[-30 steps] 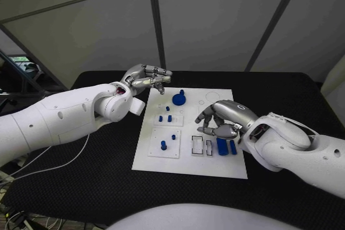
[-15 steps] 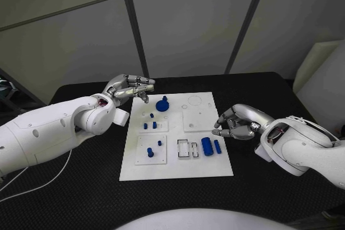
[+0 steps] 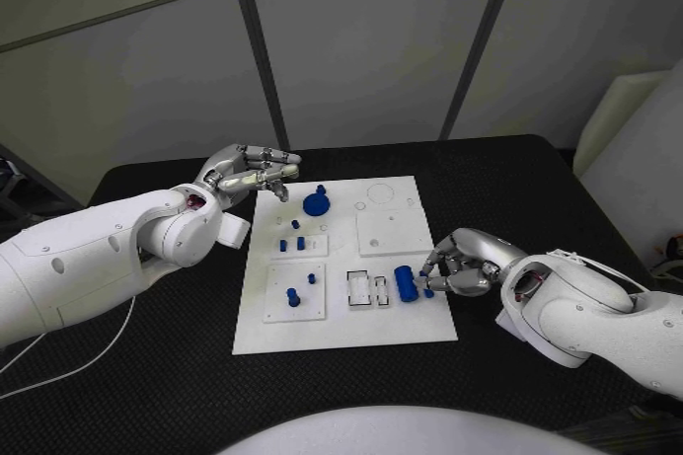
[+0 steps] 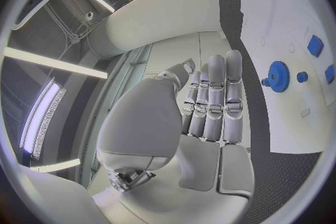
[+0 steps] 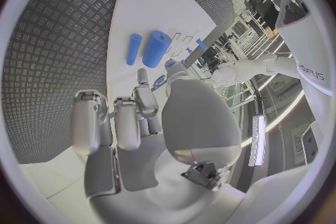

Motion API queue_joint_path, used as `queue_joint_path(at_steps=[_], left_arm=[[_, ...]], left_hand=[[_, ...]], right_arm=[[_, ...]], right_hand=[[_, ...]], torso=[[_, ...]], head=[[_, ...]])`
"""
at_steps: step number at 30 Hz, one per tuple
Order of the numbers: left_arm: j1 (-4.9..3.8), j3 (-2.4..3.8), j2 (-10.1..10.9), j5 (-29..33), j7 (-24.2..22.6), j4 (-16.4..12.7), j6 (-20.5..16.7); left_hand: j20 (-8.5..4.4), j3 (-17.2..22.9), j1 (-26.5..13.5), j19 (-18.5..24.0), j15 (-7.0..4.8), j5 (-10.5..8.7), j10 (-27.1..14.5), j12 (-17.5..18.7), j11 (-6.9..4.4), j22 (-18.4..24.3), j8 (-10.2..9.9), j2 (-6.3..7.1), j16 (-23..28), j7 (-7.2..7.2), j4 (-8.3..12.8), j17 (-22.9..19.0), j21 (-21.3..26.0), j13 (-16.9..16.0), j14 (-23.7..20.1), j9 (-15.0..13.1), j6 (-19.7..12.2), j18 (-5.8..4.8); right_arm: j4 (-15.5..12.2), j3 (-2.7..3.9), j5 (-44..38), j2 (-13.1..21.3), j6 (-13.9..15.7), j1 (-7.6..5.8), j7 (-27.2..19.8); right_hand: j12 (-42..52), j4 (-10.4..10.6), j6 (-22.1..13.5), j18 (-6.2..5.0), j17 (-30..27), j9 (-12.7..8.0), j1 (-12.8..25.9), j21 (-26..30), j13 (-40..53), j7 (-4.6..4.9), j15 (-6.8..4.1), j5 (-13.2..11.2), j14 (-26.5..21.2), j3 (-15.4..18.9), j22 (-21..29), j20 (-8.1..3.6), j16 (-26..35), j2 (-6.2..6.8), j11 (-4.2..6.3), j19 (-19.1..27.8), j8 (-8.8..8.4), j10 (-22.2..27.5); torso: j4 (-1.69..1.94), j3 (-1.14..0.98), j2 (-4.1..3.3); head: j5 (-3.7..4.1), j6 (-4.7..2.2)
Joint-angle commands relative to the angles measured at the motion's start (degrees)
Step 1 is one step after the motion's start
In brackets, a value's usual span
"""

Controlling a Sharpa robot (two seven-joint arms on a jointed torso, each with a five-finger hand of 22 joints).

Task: Assemble the parts on the task board

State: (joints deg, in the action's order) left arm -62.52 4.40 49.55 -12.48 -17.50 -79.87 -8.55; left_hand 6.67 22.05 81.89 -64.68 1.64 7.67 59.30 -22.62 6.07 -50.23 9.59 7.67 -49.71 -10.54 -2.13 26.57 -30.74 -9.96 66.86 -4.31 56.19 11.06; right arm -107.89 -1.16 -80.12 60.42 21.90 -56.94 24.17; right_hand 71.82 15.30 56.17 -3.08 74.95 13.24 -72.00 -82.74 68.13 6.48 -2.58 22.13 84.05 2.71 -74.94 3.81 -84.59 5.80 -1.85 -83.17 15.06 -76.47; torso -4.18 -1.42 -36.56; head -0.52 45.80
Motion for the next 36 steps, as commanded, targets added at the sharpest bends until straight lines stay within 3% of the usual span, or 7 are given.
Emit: queue_joint_path(at_steps=[1,19,27,33,36], left_arm=[[-0.06,0.03,0.11,0.35,-0.52,-0.24,0.18],[-0.04,0.03,0.13,0.35,-0.48,-0.02,0.23],[-0.04,0.03,0.13,0.35,-0.45,-0.11,0.23],[-0.04,0.03,0.31,0.35,-0.46,-0.26,0.21],[-0.04,0.03,0.45,0.35,-0.46,-0.35,0.19]], left_hand=[[0.17,-0.32,-0.24,0.04,-0.19,-0.12,-0.38,-0.19,0.05,0.07,0.14,-0.55,0.27,0.07,0.01,-0.06,0.30,-0.07,-0.40,0.09,-0.35,-0.64],[0.18,-0.36,-0.26,0.03,-0.19,-0.11,-0.42,-0.27,0.04,0.10,0.19,-0.57,0.26,0.09,0.00,-0.08,0.35,-0.09,-0.41,0.09,-0.37,-0.64],[0.18,-0.36,-0.26,0.03,-0.19,-0.11,-0.42,-0.27,0.04,0.10,0.19,-0.57,0.26,0.09,0.00,-0.08,0.35,-0.09,-0.41,0.09,-0.37,-0.64],[0.18,-0.36,-0.26,0.03,-0.19,-0.11,-0.42,-0.27,0.04,0.10,0.19,-0.57,0.26,0.09,0.00,-0.08,0.35,-0.09,-0.41,0.09,-0.37,-0.64],[0.18,-0.36,-0.26,0.03,-0.19,-0.11,-0.42,-0.27,0.04,0.10,0.19,-0.57,0.26,0.09,0.00,-0.08,0.35,-0.09,-0.41,0.09,-0.37,-0.64]], right_arm=[[0.07,0.00,-2.54,-0.64,0.10,0.33,3.16],[0.54,-0.01,-2.57,-2.95,1.20,0.78,3.12],[1.67,-0.02,-2.56,-4.10,-2.95,0.82,5.38],[2.34,-0.03,-2.71,-5.03,-3.72,1.03,6.18],[2.76,-0.03,-2.75,-5.44,-3.82,1.09,6.53]], right_hand=[[0.41,-0.01,-0.59,0.35,3.54,0.08,0.24,0.12,0.09,0.03,0.36,0.38,3.93,0.37,-4.06,0.23,-0.30,-0.11,-0.02,-0.02,0.20,-0.51],[0.76,1.16,-1.31,0.38,4.23,0.76,0.62,0.02,0.93,0.09,0.45,0.54,3.98,1.92,-4.23,0.32,-0.65,-0.52,-0.10,-0.10,0.96,-0.72],[0.41,1.35,-2.45,0.33,4.11,1.28,2.23,0.18,0.98,0.28,0.62,-0.83,3.89,3.90,-4.04,0.48,-0.59,-0.79,-0.30,0.07,1.46,-0.42],[0.26,1.35,-2.57,0.32,4.13,1.38,2.41,0.20,0.89,0.30,0.64,-1.06,3.88,4.18,-4.02,0.50,-0.59,-0.83,-0.32,0.09,1.57,-0.31],[0.30,1.35,-2.61,0.32,4.19,1.42,2.44,0.20,0.96,0.30,0.65,-1.14,3.89,4.26,-4.02,0.51,-0.62,-0.90,-0.32,0.09,1.62,-0.34]], torso=[[-0.06,-0.02,-0.03],[-0.03,0.01,0.00],[0.11,0.01,-0.06],[0.03,0.00,-0.01],[0.18,0.05,0.00]], head=[[-0.21,0.30],[-0.63,0.79],[-0.70,0.90],[-0.99,1.01],[-1.05,0.97]])
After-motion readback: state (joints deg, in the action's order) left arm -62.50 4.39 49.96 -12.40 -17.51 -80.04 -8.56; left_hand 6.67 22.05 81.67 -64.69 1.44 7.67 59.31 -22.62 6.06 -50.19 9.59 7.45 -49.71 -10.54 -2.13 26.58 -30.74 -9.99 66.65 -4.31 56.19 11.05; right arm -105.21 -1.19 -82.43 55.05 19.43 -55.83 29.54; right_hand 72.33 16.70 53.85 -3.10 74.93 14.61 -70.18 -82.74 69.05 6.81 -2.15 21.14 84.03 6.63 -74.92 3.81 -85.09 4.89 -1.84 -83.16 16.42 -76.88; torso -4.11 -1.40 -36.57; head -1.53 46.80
